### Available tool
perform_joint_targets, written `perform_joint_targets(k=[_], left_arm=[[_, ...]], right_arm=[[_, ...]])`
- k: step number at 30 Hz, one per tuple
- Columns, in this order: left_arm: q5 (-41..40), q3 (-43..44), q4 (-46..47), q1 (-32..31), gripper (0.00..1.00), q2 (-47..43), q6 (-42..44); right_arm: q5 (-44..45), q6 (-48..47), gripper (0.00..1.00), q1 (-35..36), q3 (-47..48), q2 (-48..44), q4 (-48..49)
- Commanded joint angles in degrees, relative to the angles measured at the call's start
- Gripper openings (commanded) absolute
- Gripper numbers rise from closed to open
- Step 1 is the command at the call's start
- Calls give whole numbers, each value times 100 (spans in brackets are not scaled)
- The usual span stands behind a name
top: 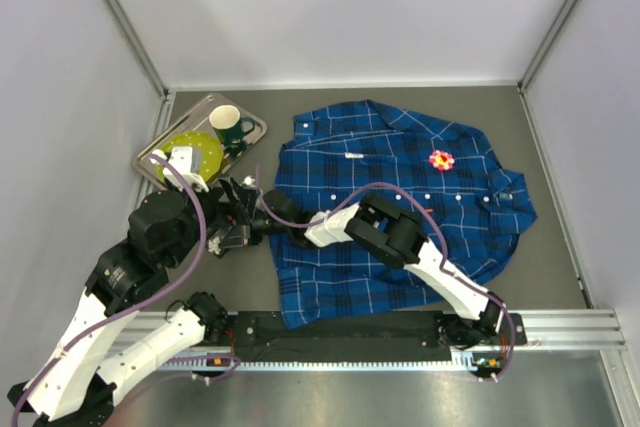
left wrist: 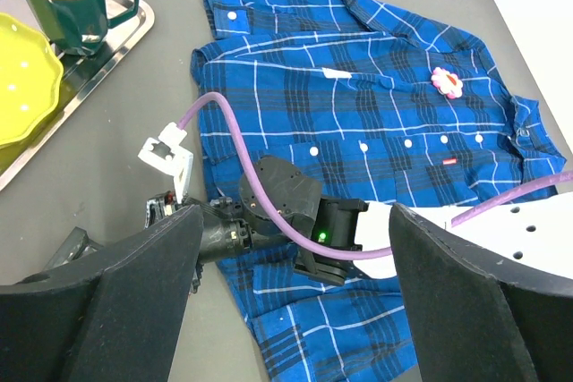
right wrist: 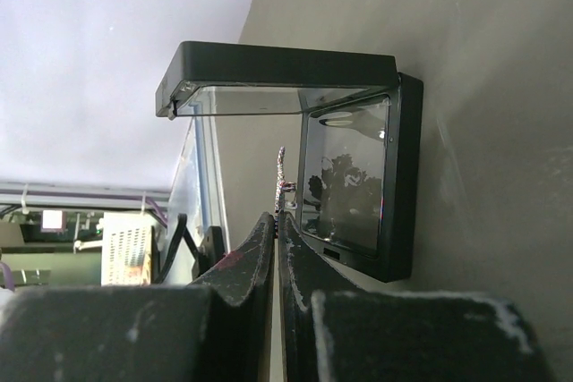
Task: Remove the brooch from the garment
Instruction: Place the brooch in the brooch box.
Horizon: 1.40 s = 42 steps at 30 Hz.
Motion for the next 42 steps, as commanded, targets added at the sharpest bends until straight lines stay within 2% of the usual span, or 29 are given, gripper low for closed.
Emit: perform_joint_targets(k=[1,31,42], left_arm=[[53,-48,165,10,89,15,-10],[150,-83,209,9,90,59,-10],[176,-92,201,10,90,59,-10]], right_arm=[[-104,92,0,-27,252,99,389],[-112,162,0,-185,410,328,239],[-200,241,0,-229,182,187,687]])
